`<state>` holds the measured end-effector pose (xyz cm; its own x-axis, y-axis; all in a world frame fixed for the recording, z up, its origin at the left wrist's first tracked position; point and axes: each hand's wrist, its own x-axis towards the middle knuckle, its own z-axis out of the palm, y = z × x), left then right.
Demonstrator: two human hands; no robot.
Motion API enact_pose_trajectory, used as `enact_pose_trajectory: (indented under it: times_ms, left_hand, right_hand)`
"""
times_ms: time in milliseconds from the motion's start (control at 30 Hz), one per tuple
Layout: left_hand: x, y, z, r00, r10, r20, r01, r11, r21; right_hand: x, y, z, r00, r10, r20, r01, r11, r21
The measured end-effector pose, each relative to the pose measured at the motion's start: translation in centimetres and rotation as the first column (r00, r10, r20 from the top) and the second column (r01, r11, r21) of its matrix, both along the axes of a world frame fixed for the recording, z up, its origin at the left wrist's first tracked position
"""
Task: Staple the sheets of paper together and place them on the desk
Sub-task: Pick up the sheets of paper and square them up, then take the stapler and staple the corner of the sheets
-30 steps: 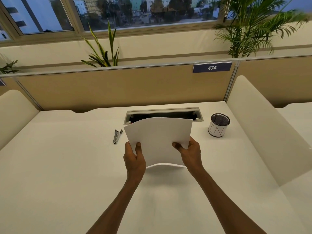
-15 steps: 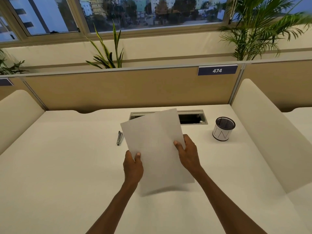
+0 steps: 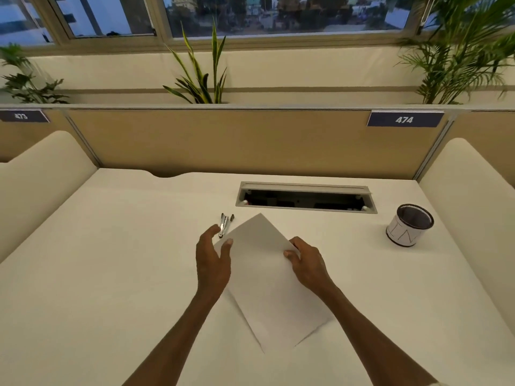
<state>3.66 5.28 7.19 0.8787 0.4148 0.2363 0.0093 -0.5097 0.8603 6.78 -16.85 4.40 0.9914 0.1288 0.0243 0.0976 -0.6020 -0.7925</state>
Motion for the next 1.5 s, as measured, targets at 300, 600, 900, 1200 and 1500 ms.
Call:
enact_pose_trajectory:
  times_ms: [300, 600, 900, 1200, 1500]
  left_hand:
    - [5.6, 3.5, -1.6, 0.966, -0.252, -0.059, 0.247, 0.966, -0.07]
    - [7.4, 5.8, -6.8, 0.987, -0.128, -0.092, 0.104, 0.968, -0.23]
    - [8.7, 8.2, -10.2, 0.983, -0.11, -0.147, 0.067, 0.961, -0.269]
    - [10.0, 9.8, -11.8, 0.983, -0.108, -0.149, 0.073, 0.972, -0.225]
    - [10.3, 10.0, -11.3, 0.977, -0.146, -0.153, 0.111, 0.97, -0.216]
  right_hand:
    - [2.8, 3.6, -0.9, 0.991, 0.125, -0.046, -0.13, 0.981, -0.144]
    - [7.9, 6.1, -1.4, 0.982, 0.102, -0.158, -0.1, 0.995, 0.018]
    - [16.0, 14.4, -2.8, 0.972, 0.122, -0.2, -0.178, 0.941, -0.288]
    - [19.2, 19.5, -4.6, 0.979, 0.048, -0.198, -0.142, 0.86, -0.49]
    - [19.0, 20.9, -4.5, 0.989, 0.025, -0.148, -0.102, 0.837, -0.538]
